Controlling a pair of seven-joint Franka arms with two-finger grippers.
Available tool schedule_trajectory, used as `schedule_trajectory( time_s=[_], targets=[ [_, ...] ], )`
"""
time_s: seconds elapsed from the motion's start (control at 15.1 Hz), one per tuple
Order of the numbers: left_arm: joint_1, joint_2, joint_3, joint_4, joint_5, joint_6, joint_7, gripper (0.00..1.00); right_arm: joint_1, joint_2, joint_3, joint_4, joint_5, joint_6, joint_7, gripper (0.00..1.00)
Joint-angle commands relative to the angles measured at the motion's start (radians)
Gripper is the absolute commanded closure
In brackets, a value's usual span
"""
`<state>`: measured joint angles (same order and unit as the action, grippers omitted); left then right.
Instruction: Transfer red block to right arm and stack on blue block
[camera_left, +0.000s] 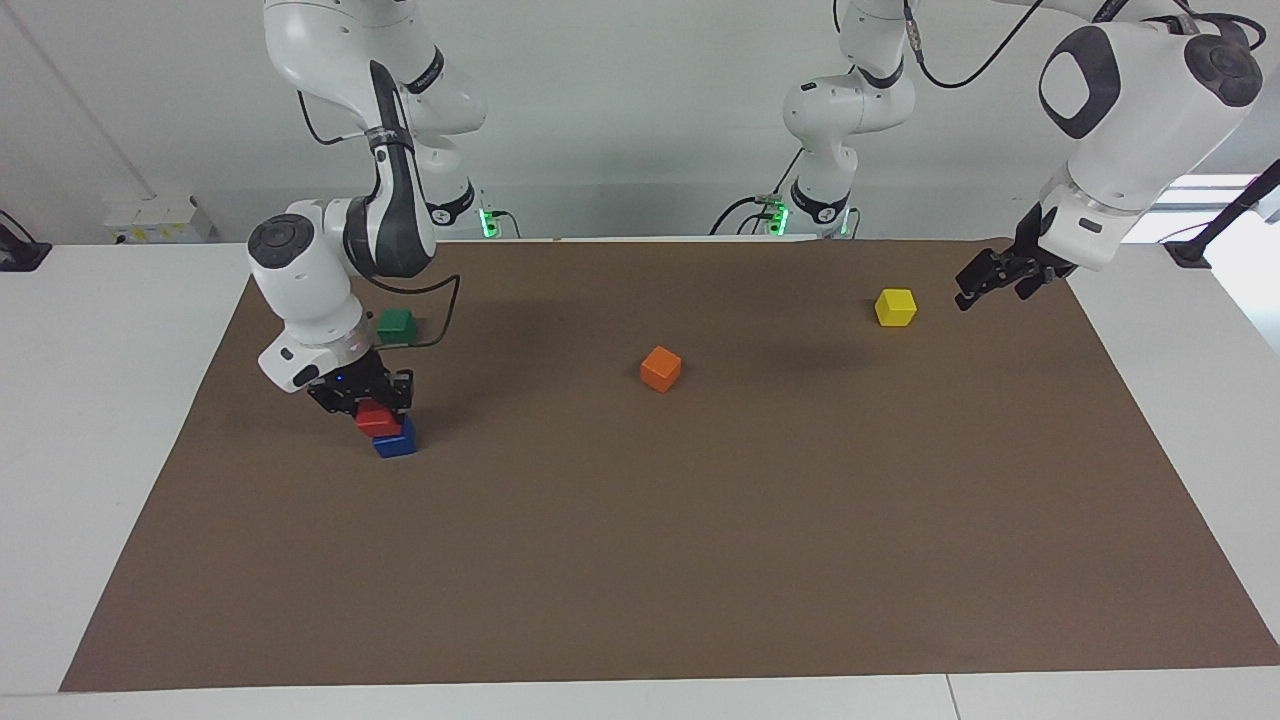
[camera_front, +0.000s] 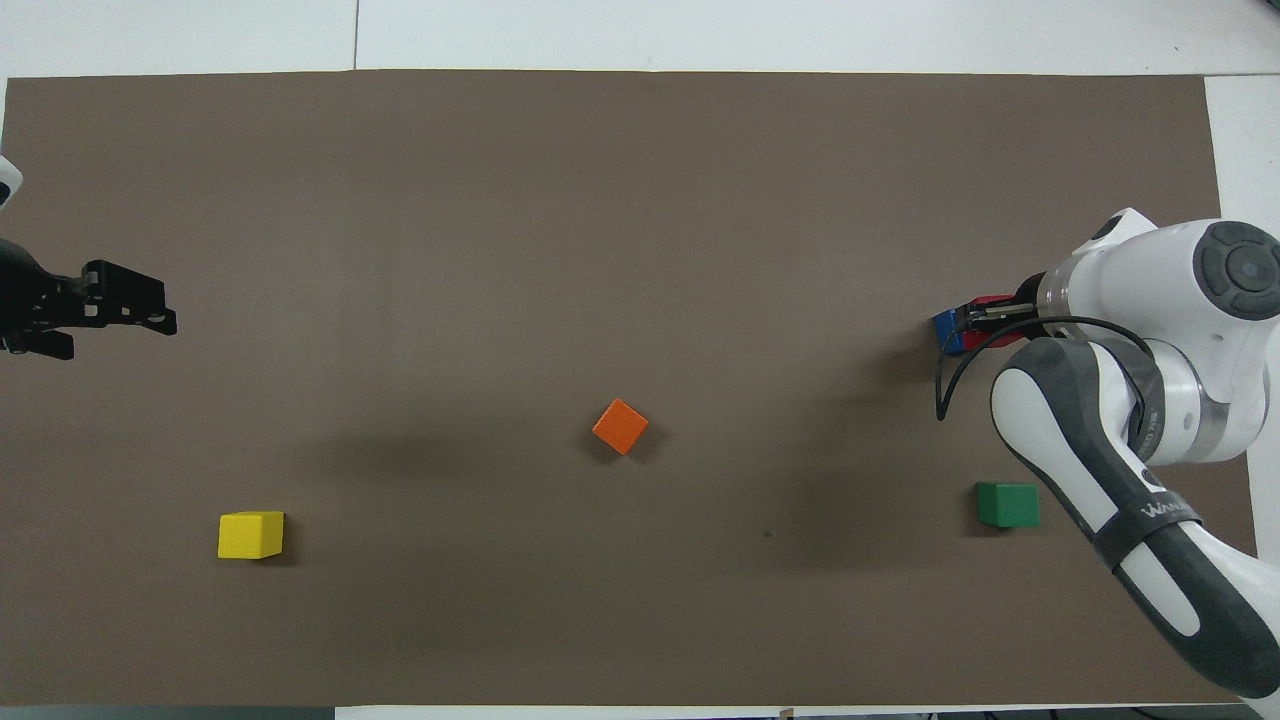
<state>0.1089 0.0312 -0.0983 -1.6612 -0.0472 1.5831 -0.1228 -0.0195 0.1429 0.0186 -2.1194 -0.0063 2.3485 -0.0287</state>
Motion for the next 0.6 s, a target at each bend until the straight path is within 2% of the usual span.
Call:
schedule_trajectory(
  time_s=[0.0,0.53],
  targets=[
    [-0.026,0.001,0.012,0.017,0.024,-0.057,0.005,0.0,-0.013,-0.011,0.011,-0.03,-0.024,0.048,-0.017,1.0],
    [-0.012,-0.027,0.04,0.015,0.021,-0.051,0.005,0.0,-0.013,-0.013,0.011,-0.042,-0.024,0.052,-0.028,1.0]
  ],
)
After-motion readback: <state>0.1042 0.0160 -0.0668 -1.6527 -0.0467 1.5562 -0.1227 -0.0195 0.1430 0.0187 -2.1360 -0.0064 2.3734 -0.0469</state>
